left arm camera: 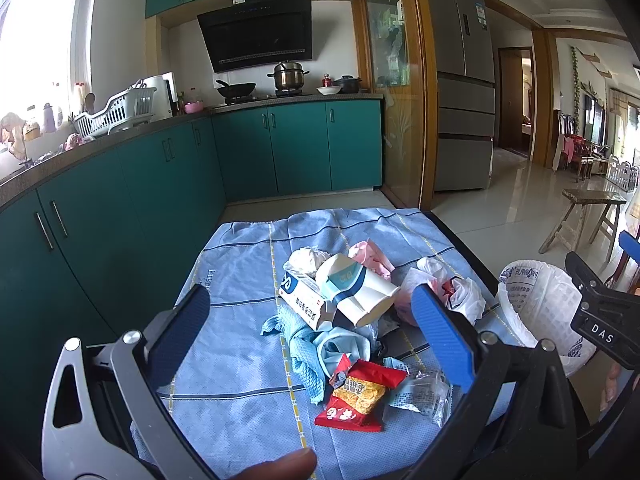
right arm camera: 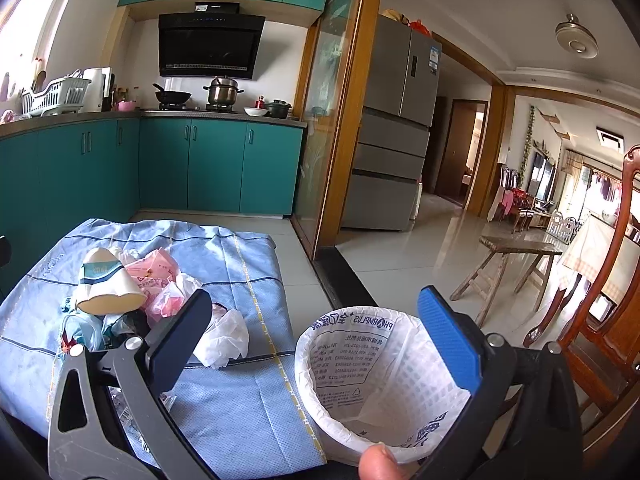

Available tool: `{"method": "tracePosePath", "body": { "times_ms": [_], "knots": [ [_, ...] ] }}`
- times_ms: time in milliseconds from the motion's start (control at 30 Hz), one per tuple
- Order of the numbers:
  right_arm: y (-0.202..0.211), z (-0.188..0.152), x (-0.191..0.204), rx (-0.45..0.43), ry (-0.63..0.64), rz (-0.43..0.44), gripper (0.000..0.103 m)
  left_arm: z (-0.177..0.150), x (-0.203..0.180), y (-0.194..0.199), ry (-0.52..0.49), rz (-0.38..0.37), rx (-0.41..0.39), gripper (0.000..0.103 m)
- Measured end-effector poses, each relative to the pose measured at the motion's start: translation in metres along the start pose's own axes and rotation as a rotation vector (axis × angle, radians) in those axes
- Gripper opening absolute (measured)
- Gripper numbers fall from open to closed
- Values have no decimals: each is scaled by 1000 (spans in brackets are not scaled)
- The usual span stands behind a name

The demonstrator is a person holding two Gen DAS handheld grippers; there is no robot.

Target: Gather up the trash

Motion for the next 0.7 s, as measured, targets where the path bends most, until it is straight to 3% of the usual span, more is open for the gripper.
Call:
{"method": "tracePosePath", "body": {
  "times_ms": [700],
  "knots": [
    [-1, -1, 3, -8, -9, 19, 100, -9, 0, -11, 4, 9, 28, 100]
  ]
}}
Point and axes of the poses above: each gripper's, at about its wrist camera, not at the fingertips, and y roughly against the way its jaws point, x to its left, z to its top, the point moved 4 cm from there along -y, roughly the way its jaws point, and after that the axes turned 1 degree about y, right-handed, at the moved point
